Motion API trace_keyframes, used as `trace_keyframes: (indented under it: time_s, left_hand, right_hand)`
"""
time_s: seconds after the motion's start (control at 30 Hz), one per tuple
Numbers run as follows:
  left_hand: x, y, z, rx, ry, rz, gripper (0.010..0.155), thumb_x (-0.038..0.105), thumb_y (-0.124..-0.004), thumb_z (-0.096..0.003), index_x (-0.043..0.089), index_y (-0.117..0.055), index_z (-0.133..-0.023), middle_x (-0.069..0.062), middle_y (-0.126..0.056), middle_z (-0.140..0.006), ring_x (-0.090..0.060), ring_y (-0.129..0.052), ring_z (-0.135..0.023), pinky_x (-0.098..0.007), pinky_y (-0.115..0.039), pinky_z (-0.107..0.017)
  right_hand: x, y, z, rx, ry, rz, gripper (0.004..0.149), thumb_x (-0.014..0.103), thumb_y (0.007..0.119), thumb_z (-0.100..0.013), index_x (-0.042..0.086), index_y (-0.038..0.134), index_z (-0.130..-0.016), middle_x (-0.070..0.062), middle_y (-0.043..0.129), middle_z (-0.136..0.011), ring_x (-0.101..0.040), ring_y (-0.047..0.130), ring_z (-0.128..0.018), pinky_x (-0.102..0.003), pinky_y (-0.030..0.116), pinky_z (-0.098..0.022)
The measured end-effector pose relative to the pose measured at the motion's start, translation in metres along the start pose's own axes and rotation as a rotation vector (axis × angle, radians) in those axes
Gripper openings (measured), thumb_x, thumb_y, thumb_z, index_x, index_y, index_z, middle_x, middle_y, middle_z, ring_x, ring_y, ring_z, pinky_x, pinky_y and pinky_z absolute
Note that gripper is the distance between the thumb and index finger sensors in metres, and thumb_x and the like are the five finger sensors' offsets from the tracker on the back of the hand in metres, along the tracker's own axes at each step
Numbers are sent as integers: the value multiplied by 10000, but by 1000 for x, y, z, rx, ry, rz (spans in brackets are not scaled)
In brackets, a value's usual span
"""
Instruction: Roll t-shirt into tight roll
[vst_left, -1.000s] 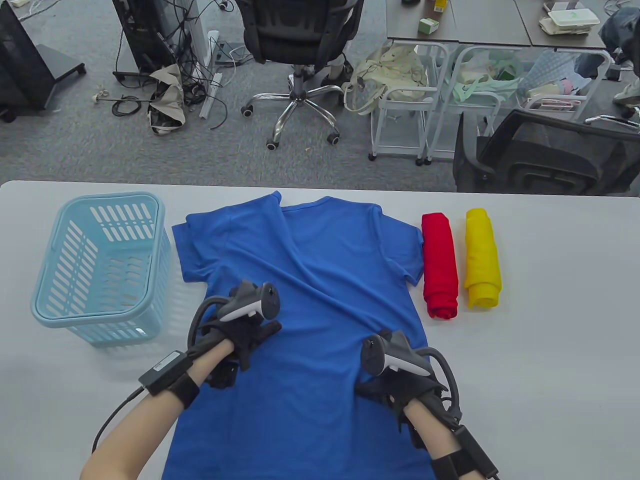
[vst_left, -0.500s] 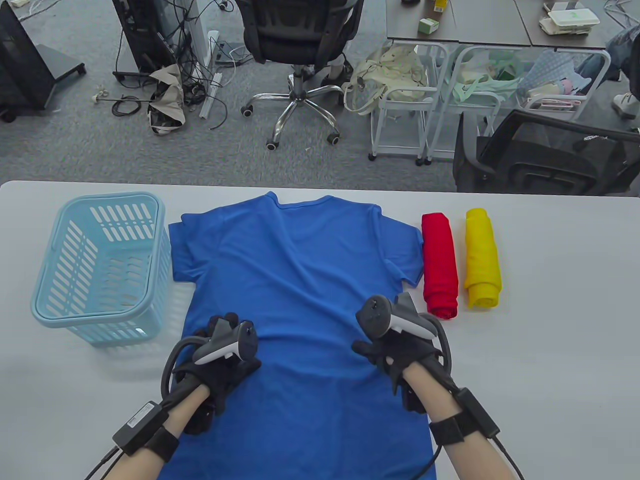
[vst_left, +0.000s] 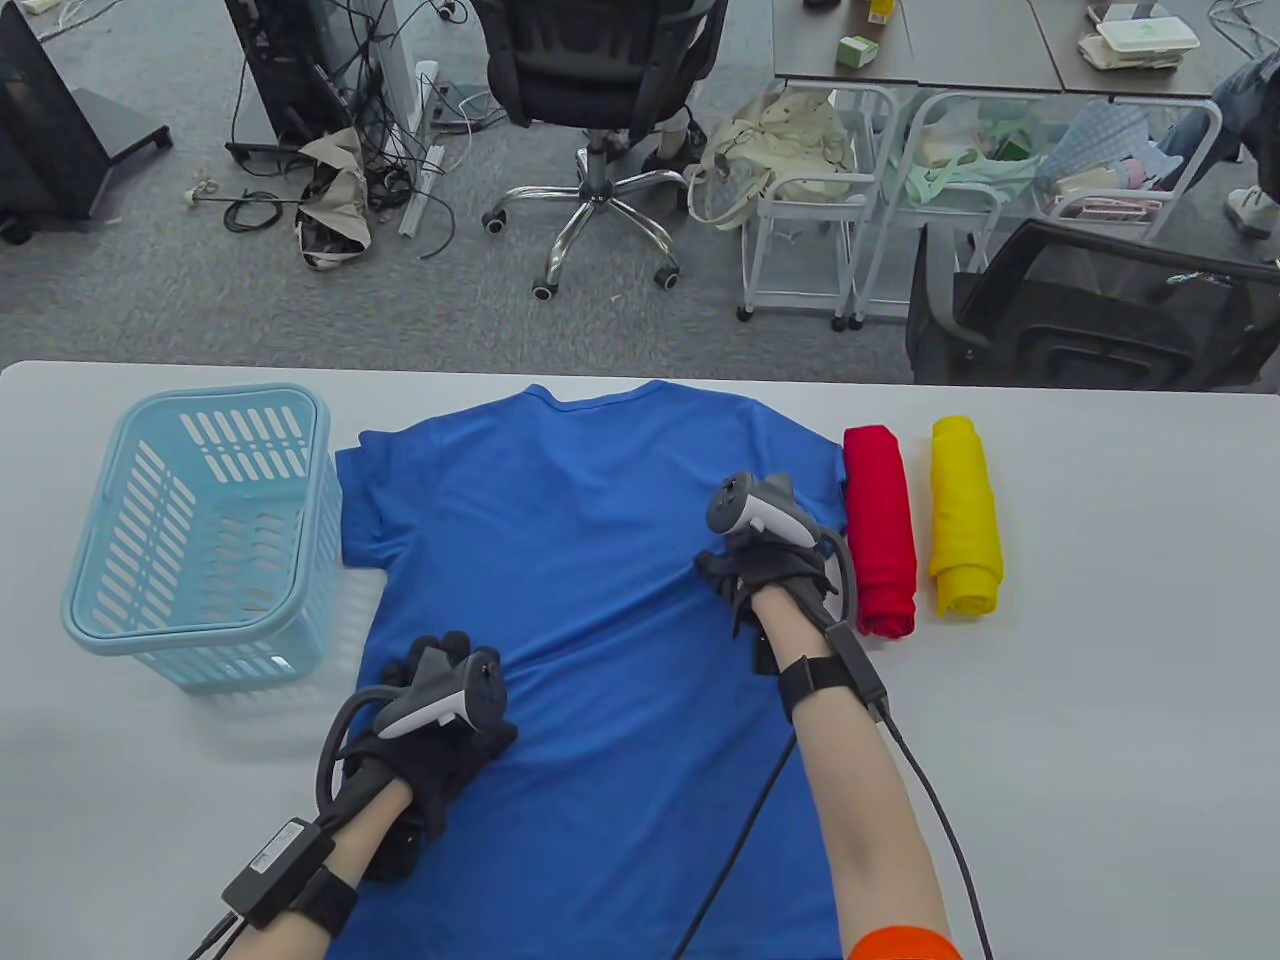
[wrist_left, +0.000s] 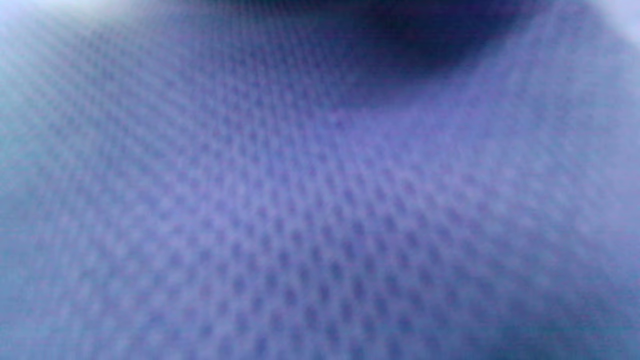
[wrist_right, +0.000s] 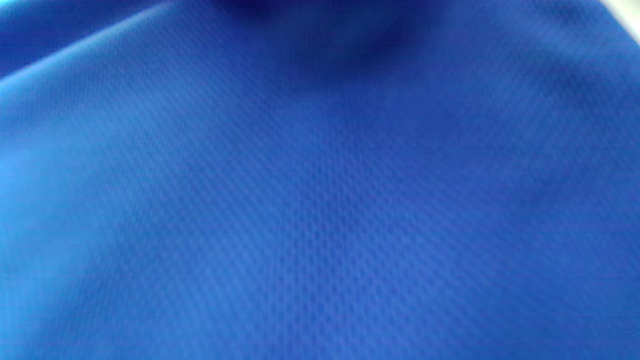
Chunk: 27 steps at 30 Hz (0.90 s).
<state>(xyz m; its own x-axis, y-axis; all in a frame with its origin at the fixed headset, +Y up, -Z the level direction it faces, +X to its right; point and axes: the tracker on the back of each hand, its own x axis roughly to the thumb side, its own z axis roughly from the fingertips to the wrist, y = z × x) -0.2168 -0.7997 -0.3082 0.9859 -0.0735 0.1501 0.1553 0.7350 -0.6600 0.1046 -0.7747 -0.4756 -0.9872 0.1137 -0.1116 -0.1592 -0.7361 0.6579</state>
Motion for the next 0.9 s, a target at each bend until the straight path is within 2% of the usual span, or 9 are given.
trace_keyframes:
  time_s: [0.17,0.3,0.4,0.53,0.63,0.7,0.8,0.9]
  left_hand:
    - [-1,3,-3,44,21,-1,792,668,-157,-401,291,227,-982,-94,260,-1083,-417,132,-1044,-622,-78,-764]
    - [-1,6,-6,40,16,14,794,669,-164,-406,292,221,-989,-96,263,-1086,-422,138,-1043,-629,-73,-761]
    - [-1,6,-7,45,11,6,796,669,-162,-407,288,218,-993,-102,258,-1089,-425,133,-1046,-631,-78,-763]
    - [-3,9,-10,55,11,19,800,677,-177,-406,302,208,-1000,-84,253,-1097,-406,135,-1055,-630,-77,-770]
    - [-5,12,-7,76,16,32,803,676,-204,-413,307,181,-1013,-81,211,-1120,-395,97,-1074,-626,-106,-781]
    - [-7,16,-2,90,14,50,810,674,-208,-413,298,168,-1023,-96,202,-1122,-407,92,-1069,-628,-122,-785]
    - [-11,24,5,143,11,69,805,672,-218,-417,312,144,-1039,-94,196,-1128,-406,97,-1068,-627,-116,-785]
    - [-14,24,4,149,31,48,802,672,-226,-420,317,129,-1046,-90,179,-1138,-403,89,-1073,-626,-122,-788]
  right_hand:
    - [-1,4,4,-21,19,53,789,544,410,-600,166,-64,-1105,-172,-124,-1111,-446,-95,-1034,-585,186,-751]
    - [-4,8,17,-33,7,64,801,548,415,-599,134,-44,-1109,-205,-107,-1104,-482,-64,-1019,-591,223,-742]
    - [10,18,43,-100,-127,64,799,567,391,-599,147,-55,-1112,-199,-122,-1108,-484,-76,-1019,-591,206,-743]
    - [35,49,69,-69,-220,194,818,594,404,-587,131,-4,-1124,-223,-41,-1125,-507,18,-1034,-596,272,-740]
    - [41,68,67,-22,-204,256,823,610,377,-576,121,-10,-1113,-239,-19,-1116,-519,51,-1027,-603,291,-735]
    - [40,73,61,-24,-175,282,815,608,350,-569,139,-76,-1081,-215,-113,-1080,-500,-51,-998,-606,203,-726]
    - [31,67,49,-18,-133,274,808,614,338,-561,175,-126,-1055,-174,-173,-1070,-465,-117,-996,-591,153,-732]
    - [18,56,37,21,-137,202,811,604,364,-565,201,-154,-1041,-143,-227,-1053,-437,-190,-979,-582,88,-725]
